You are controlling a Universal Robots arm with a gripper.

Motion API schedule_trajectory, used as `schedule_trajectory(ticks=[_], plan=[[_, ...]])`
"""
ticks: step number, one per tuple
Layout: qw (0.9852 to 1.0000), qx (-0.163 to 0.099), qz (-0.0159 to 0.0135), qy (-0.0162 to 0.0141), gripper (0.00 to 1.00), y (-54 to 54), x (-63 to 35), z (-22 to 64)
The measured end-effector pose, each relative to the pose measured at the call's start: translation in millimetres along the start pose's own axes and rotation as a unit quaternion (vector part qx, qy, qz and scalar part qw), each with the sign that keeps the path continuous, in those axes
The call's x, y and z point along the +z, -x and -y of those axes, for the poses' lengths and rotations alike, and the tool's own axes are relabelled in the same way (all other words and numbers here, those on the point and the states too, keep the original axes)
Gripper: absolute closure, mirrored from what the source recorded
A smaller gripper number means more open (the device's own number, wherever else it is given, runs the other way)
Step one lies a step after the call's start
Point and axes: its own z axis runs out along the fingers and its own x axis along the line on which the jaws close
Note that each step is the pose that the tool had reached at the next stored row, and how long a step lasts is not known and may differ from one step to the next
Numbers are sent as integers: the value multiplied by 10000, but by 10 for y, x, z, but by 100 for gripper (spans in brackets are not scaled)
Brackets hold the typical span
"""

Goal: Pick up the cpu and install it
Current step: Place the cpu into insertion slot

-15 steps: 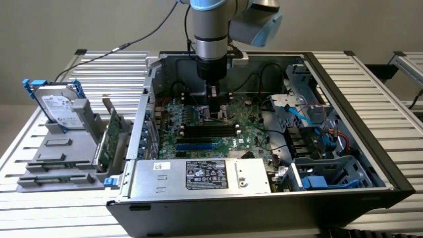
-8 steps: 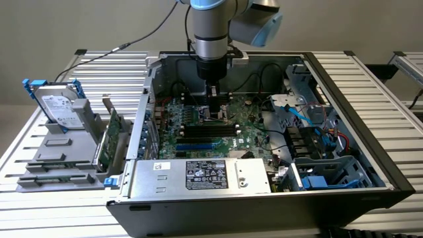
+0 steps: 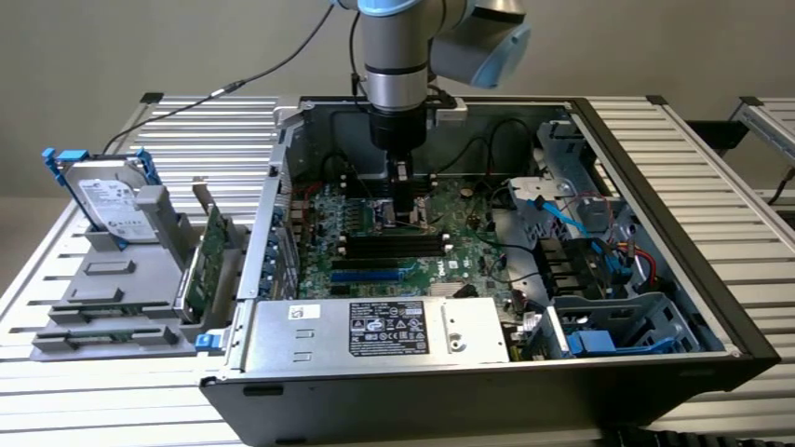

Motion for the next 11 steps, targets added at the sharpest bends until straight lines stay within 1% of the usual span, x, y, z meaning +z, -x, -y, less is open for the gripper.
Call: schedule_trajectory(ticks=[1, 2, 5, 6, 11], plan=[[10000, -2, 25, 0, 32, 0, 0, 1], [10000, -3, 43, -1, 32, 0, -1, 2], [10000, -5, 79, 0, 32, 0, -1, 8], [10000, -6, 85, -1, 32, 0, -1, 10], [10000, -6, 85, 0, 32, -1, -2, 18]])
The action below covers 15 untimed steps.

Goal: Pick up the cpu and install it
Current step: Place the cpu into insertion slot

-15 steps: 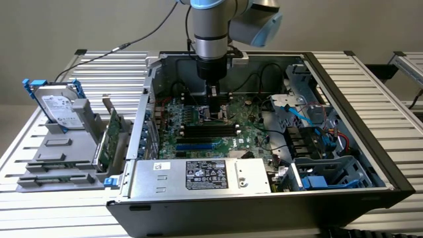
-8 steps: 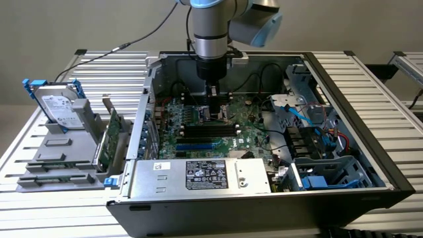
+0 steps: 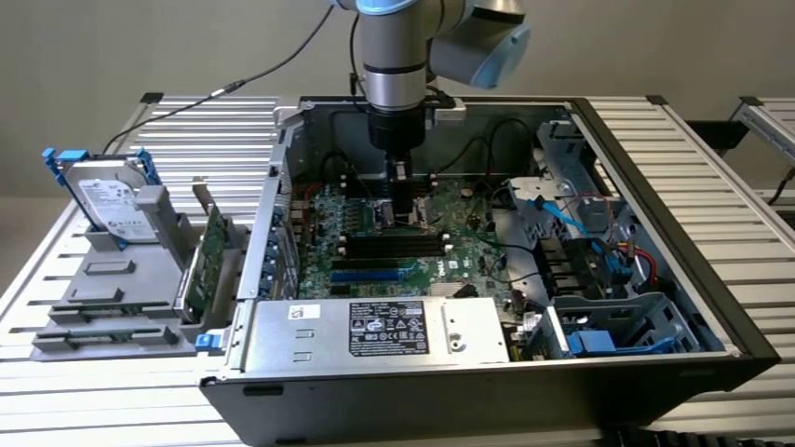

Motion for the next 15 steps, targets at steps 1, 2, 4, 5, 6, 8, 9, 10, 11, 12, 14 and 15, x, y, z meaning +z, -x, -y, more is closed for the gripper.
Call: schedule_trajectory(ticks=[1, 2, 4, 5, 6, 8, 9, 10, 11, 12, 14, 15], plan=[[10000, 0, 0, 0, 32, 0, 0, 2], [10000, 0, 0, 0, 32, -1, 0, 3], [10000, 0, 0, 0, 32, -1, 0, 5], [10000, 0, 0, 0, 32, -1, 0, 6], [10000, 0, 0, 0, 32, -2, -1, 7], [10000, 1, -1, 0, 32, -4, -2, 8], [10000, 0, -2, 0, 32, -6, -3, 9], [10000, 1, -6, 0, 32, -8, -5, 9], [10000, 0, -10, 0, 32, -8, -8, 9], [10000, 0, -14, 0, 32, -8, -12, 9], [10000, 2, -23, 0, 32, -8, -19, 10], [10000, 3, -30, 0, 32, -8, -21, 10]])
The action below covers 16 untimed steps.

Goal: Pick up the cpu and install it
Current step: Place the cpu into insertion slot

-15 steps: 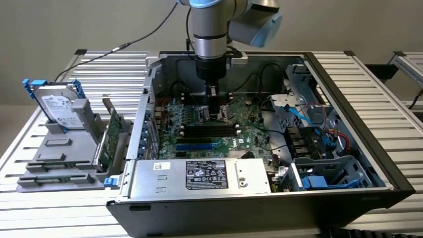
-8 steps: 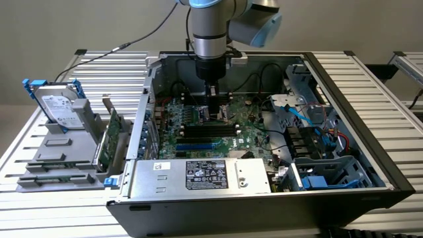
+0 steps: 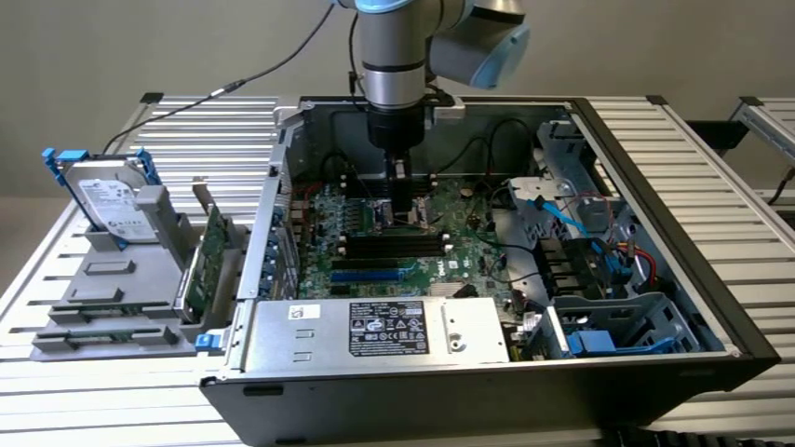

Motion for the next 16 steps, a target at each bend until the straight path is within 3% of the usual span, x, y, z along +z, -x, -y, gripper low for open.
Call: schedule_trajectory(ticks=[4, 10, 16], plan=[[10000, 3, -51, 1, 32, -1, -5, -1], [9998, 11, -187, 1, 32, -4, -7, -1], [9997, 14, -232, 1, 32, -4, -26, -2]])
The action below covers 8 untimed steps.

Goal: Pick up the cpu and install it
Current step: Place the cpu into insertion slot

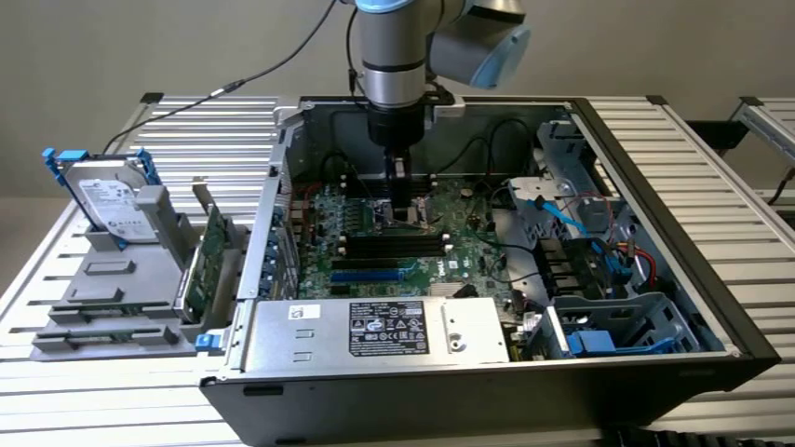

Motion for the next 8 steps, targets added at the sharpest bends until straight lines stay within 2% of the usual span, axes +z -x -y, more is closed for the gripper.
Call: schedule_trajectory(ticks=[7, 8], plan=[[10000, 0, -7, 0, 32, 0, -45, -3], [10000, 1, -8, 0, 34, 0, -48, -3]])
